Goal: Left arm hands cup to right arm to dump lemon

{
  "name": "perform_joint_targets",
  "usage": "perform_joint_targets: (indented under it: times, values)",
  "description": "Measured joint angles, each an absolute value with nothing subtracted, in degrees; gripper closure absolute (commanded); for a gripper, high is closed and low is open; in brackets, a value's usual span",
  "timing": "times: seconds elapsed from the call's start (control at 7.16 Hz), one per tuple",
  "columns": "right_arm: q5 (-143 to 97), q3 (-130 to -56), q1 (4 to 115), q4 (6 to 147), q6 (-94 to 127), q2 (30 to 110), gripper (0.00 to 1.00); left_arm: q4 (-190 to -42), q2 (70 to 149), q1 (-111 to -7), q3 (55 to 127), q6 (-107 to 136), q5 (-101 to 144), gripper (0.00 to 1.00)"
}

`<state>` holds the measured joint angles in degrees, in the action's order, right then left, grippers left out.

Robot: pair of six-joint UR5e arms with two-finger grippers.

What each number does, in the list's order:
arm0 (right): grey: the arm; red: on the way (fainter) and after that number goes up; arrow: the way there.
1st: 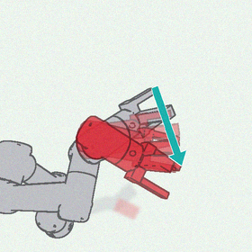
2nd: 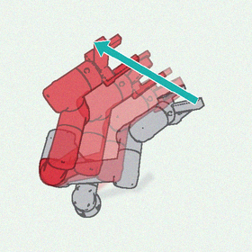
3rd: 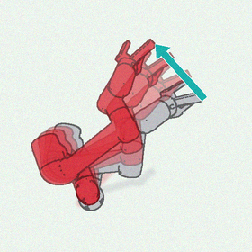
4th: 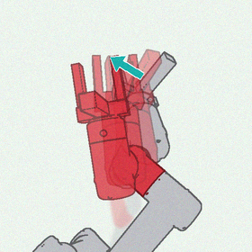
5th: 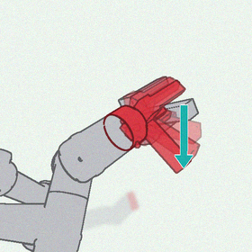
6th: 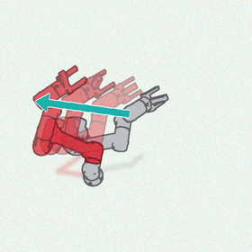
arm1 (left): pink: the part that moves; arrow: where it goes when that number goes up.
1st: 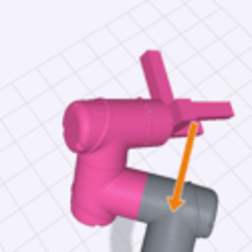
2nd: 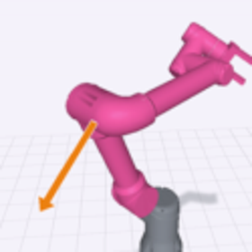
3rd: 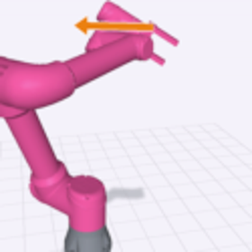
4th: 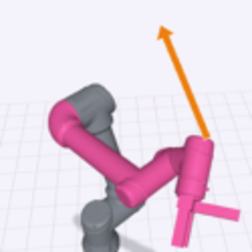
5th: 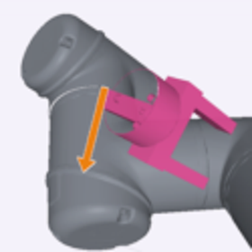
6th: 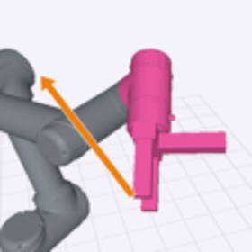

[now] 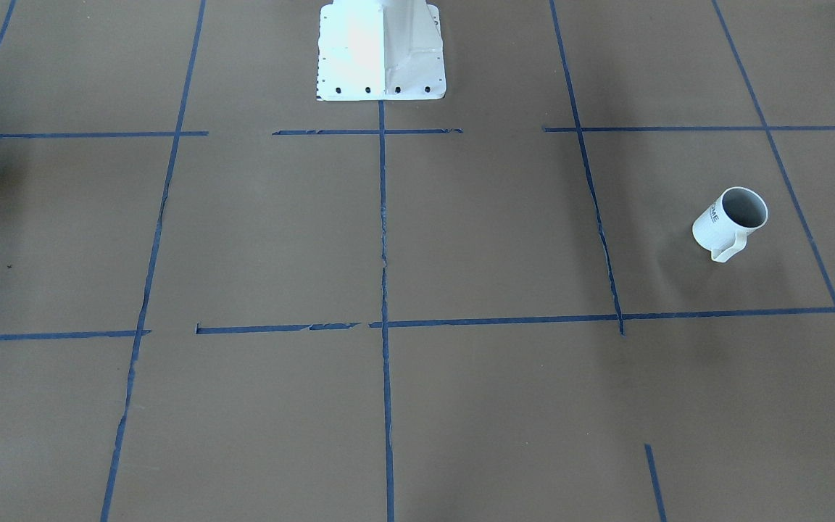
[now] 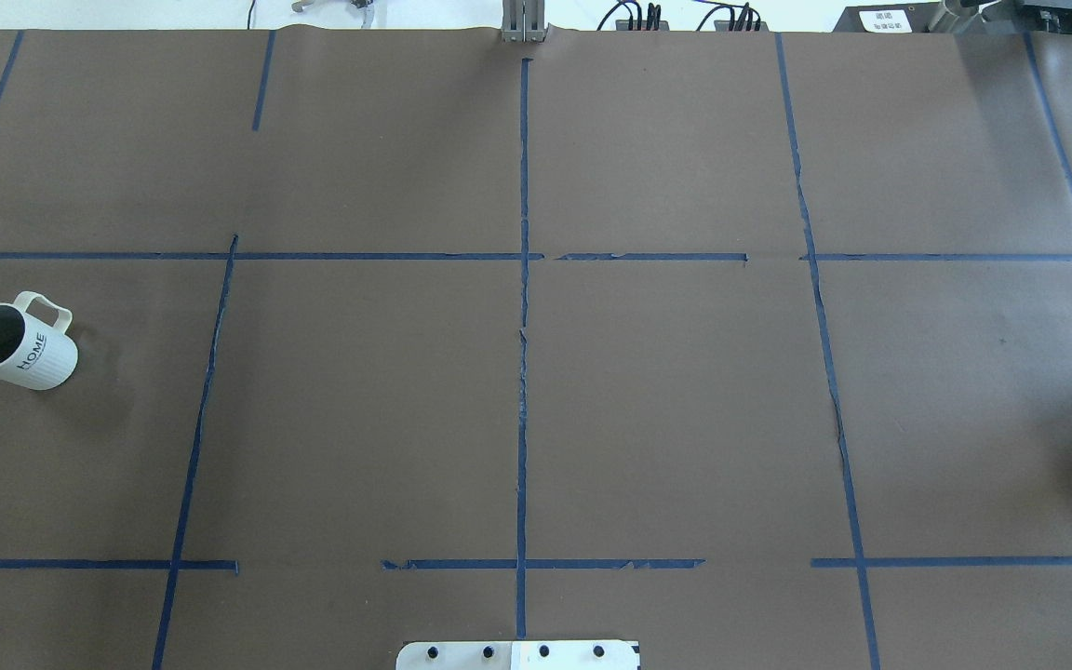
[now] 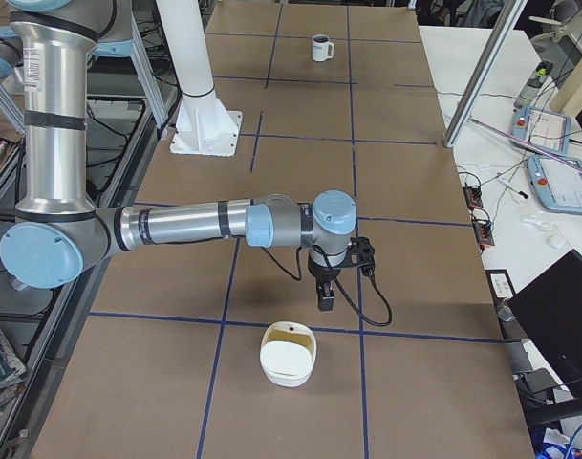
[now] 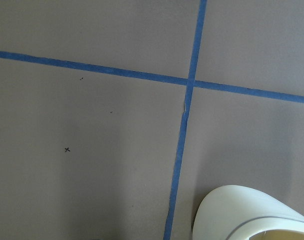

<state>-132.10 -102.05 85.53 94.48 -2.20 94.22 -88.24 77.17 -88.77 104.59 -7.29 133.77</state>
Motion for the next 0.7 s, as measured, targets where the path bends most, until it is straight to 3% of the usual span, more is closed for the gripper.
perform_joint_targets:
  times: [0.7]
  values:
    - [-132.2,-102.1,85.5,94.5,-2.1,94.1,0.0,-88.4,77.6,-88.4,106.8,-7.2,133.8,0.0]
